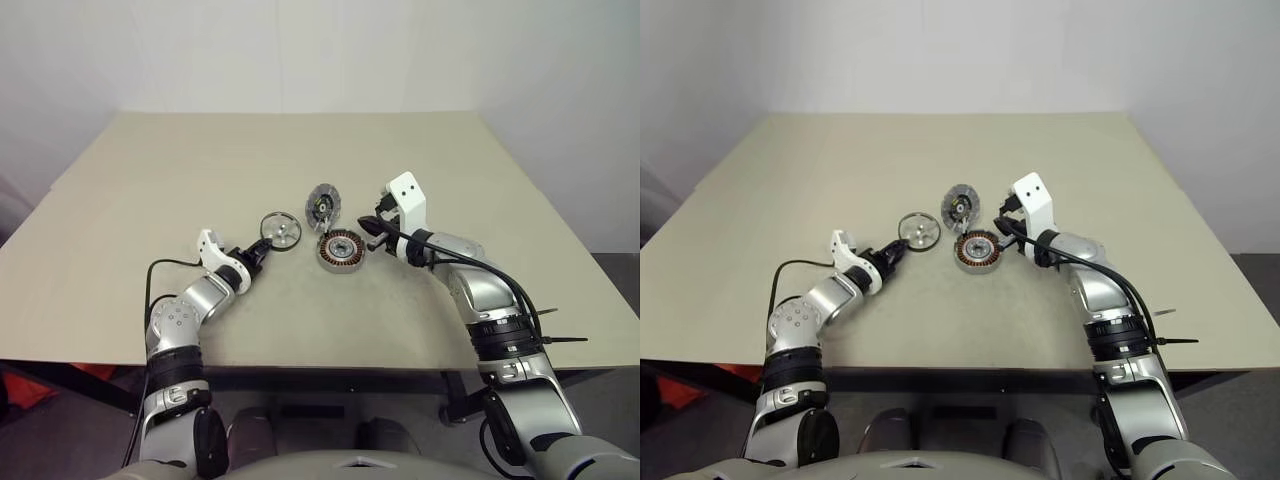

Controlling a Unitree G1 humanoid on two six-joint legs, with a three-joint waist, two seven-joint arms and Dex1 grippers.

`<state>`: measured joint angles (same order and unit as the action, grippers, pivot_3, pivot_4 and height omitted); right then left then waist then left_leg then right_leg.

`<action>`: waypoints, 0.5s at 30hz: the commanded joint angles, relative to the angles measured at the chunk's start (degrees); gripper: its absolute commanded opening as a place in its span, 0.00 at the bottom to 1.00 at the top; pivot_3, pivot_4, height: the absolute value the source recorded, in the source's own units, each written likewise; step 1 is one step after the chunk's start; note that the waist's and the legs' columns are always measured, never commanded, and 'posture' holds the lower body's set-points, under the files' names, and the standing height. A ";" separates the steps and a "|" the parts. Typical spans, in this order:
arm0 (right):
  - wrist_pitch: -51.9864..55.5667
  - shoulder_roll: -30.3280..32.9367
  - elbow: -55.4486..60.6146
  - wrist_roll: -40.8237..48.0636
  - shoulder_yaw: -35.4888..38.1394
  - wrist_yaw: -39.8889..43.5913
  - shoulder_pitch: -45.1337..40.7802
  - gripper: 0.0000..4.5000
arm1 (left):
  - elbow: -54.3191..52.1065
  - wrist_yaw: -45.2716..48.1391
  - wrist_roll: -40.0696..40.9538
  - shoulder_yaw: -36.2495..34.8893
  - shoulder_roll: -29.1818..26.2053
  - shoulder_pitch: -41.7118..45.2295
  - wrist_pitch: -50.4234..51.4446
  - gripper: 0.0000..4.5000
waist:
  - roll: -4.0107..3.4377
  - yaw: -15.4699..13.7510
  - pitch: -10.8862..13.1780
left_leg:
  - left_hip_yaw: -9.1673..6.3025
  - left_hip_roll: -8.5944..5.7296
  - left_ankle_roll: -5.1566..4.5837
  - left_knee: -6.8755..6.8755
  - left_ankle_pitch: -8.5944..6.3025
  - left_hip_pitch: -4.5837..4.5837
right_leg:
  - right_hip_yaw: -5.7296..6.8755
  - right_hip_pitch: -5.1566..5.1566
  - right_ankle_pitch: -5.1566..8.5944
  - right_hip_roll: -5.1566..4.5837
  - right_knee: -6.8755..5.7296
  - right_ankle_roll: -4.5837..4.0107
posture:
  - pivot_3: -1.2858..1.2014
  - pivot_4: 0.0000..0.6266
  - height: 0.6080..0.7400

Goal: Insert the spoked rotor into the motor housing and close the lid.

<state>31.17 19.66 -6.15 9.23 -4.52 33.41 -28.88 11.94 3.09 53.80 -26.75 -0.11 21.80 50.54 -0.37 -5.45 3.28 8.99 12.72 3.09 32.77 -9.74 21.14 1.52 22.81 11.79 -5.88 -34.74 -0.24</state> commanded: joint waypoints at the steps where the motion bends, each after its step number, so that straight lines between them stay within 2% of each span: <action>1: -1.02 0.11 1.81 0.70 1.36 -0.34 -1.07 0.00 | -1.00 1.76 0.07 0.99 -0.27 -0.71 -0.25 0.24 | 0.00 -0.02 0.00 | 0.00 0.00 0.00 0.00 0.00 0.00 | 0.00 0.00 0.00 0.00 0.00 0.00 | 0.52 0.00 1.00; 7: -1.32 0.14 1.83 0.52 1.19 -0.36 -0.81 0.00 | -2.67 4.11 0.85 1.26 -0.91 -1.39 -0.14 0.24 | 0.01 -0.02 0.01 | 0.00 0.00 0.00 0.00 0.00 0.01 | 0.01 0.01 0.00 0.00 0.00 0.00 | 0.52 0.00 1.00; 10: -1.32 0.17 1.90 0.52 1.20 -0.36 -0.80 0.00 | -2.76 4.51 1.00 1.17 -1.17 -1.68 -0.38 0.12 | 0.01 -0.02 0.01 | -0.01 0.01 0.00 0.00 0.00 0.00 | 0.01 0.00 0.00 0.01 -0.01 0.00 | 0.52 0.00 1.00; 12: -1.32 0.17 1.90 0.52 1.20 -0.36 -0.80 0.00 | -2.77 4.60 1.04 1.24 -1.22 -1.73 -0.44 0.01 | 0.01 -0.01 0.00 | -0.01 0.01 0.01 0.00 0.01 -0.02 | 0.01 0.00 0.00 0.01 -0.02 0.00 | 0.52 0.00 1.00; 15: -1.33 0.17 1.90 0.52 1.20 -0.36 -0.80 0.00 | -2.80 4.58 1.16 1.33 -1.28 -1.79 -0.50 0.01 | 0.01 0.04 0.01 | -0.01 0.03 0.06 0.00 0.04 -0.03 | 0.00 0.00 0.03 0.02 -0.04 0.06 | 0.52 0.00 1.00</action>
<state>30.92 19.65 -6.16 9.21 -4.53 33.40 -28.84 9.85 7.39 54.56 -25.38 -0.93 20.10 50.30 -0.36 -5.41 3.28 8.98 12.75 3.16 32.78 -9.70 21.11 1.52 22.81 11.85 -5.86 -34.78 -0.13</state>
